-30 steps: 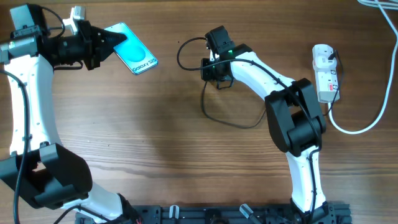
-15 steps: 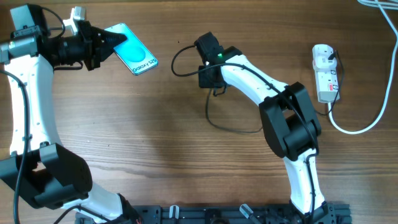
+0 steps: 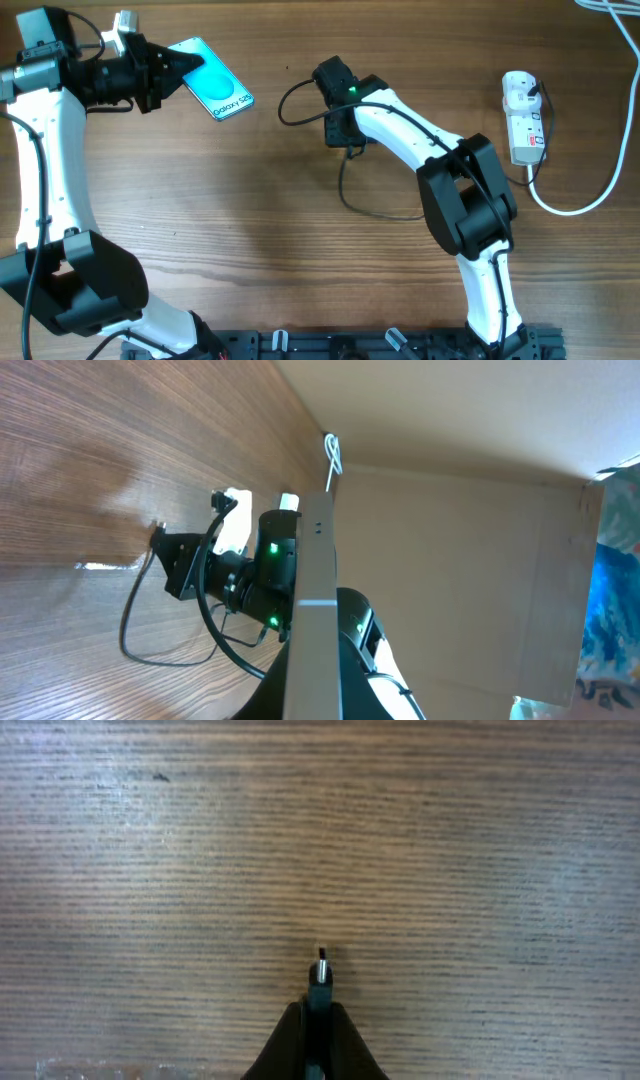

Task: Plug charger to phone and switch on socket
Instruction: 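Bring the cable plug toward the phone's bottom port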

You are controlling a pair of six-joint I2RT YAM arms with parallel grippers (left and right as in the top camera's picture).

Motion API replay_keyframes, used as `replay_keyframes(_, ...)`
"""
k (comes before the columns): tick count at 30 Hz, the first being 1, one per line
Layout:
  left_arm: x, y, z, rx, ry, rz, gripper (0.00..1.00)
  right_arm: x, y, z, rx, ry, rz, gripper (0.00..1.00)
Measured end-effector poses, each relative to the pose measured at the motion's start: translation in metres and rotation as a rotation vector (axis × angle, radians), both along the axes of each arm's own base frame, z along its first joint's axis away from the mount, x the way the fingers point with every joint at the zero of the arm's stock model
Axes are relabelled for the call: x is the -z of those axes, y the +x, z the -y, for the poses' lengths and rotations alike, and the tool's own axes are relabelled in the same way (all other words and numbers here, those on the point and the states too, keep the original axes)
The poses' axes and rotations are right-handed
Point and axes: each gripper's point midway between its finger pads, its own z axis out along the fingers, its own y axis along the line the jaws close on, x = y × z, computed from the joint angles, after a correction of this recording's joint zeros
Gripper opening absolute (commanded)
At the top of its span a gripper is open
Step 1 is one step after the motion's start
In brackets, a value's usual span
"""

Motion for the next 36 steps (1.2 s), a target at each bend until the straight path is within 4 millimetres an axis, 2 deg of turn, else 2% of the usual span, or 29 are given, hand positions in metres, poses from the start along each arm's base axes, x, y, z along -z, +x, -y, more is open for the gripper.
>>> replay_keyframes(5,0.0,0.0,0.0,0.0,0.0,0.0,0.04,0.0,-0.005,0.0,0.001,0.002,-0.026,0.04)
replay_keyframes(8,0.0,0.0,0.0,0.0,0.0,0.0,0.04,-0.003,-0.018,-0.007,-0.036,0.079,-0.097,0.04)
replay_keyframes(9,0.0,0.0,0.0,0.0,0.0,0.0,0.04,-0.007,-0.025,-0.011,-0.068,0.127,-0.127,0.04)
replay_keyframes(10,0.0,0.0,0.0,0.0,0.0,0.0,0.04,-0.022,-0.031,-0.02,-0.117,0.213,-0.144,0.04)
replay_keyframes(11,0.0,0.0,0.0,0.001,0.0,0.0,0.04,-0.067,-0.033,-0.033,-0.199,0.348,-0.105,0.04)
replay_keyframes(12,0.0,0.0,0.001,0.002,0.0,0.0,0.04,-0.093,-0.035,-0.038,-0.236,0.404,-0.074,0.04)
replay_keyframes(15,0.0,-0.001,0.007,0.017,0.0,0.0,0.04,-0.209,-0.067,-0.041,-0.387,0.581,0.079,0.04)
replay_keyframes(17,0.0,-0.002,0.015,0.036,0.001,0.001,0.04,-0.267,-0.098,-0.04,-0.487,0.676,0.161,0.05)
replay_keyframes(18,0.0,-0.002,0.02,0.05,0.002,0.004,0.04,-0.287,-0.113,-0.04,-0.537,0.721,0.188,0.05)
replay_keyframes(19,0.0,-0.003,0.023,0.058,0.003,0.005,0.04,-0.296,-0.122,-0.041,-0.57,0.753,0.203,0.04)
replay_keyframes(21,0.0,-0.005,0.034,0.093,0.01,0.022,0.04,-0.302,-0.145,-0.043,-0.636,0.839,0.205,0.05)
replay_keyframes(23,0.0,-0.007,0.047,0.13,0.018,0.039,0.04,-0.292,-0.158,-0.051,-0.69,0.937,0.183,0.04)
replay_keyframes(26,-0.001,-0.01,0.061,0.17,0.02,0.054,0.04,-0.263,-0.171,-0.067,-0.727,1.116,0.114,0.04)
replay_keyframes(28,-0.003,-0.011,0.068,0.195,0.017,0.082,0.04,-0.257,-0.176,-0.076,-0.748,1.205,0.107,0.04)
replay_keyframes(32,-0.012,-0.015,0.075,0.249,-0.014,0.158,0.04,-0.261,-0.185,-0.085,-0.734,1.335,0.046,0.04)
replay_keyframes(36,-0.023,-0.019,0.079,0.29,-0.059,0.221,0.04,-0.278,-0.186,-0.087,-0.731,1.4,0.022,0.04)
